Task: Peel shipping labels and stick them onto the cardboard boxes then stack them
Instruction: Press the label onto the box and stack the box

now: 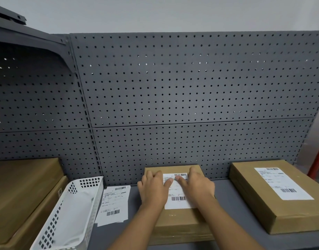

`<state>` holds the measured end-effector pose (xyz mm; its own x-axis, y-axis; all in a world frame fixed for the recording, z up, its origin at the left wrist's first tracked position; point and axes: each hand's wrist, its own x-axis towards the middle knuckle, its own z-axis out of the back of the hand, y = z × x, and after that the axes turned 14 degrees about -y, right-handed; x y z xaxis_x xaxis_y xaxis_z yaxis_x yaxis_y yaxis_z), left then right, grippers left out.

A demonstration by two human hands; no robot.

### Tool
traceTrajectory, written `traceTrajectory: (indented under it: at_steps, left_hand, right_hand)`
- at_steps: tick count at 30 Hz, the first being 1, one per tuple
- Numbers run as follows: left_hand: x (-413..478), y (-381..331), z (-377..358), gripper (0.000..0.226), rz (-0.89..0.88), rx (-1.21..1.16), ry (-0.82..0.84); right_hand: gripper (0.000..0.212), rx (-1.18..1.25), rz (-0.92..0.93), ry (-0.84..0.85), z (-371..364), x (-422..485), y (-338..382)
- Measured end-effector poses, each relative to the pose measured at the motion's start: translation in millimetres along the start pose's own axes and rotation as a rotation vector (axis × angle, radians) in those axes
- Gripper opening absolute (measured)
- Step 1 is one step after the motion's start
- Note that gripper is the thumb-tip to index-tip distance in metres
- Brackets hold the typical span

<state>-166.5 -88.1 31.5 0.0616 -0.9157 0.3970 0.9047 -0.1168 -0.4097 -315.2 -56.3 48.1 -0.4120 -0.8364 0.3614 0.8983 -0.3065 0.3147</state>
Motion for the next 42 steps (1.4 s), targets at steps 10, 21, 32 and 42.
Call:
traceTrajectory:
  at_steps: [10, 21, 32, 42]
  left_hand:
    - [6.8, 1.5, -1.9, 0.031, -0.014, 0.048, 0.044]
    - [34.6, -6.8, -21.9, 0.057, 0.004, 0.152, 0.025]
    - [39.5, 1.6, -19.6, 0.026, -0.008, 0.076, 0.007]
    - [-16.6, 63.2, 30.9, 0.084, 0.055, -0.453, 0.266]
  right_hand:
    - [0.01, 0.008, 0.007, -0.023, 1.4, 4.8, -1.2]
    - [0.055, -0.1, 0.029, -0.083, -25.1, 29.6, 1.0]
    - [0.005, 0.083, 0.003, -0.013, -10.7, 32.5, -13.9]
    - [0.053, 0.372, 0.023, -0.012, 13.2, -21.1, -79.9]
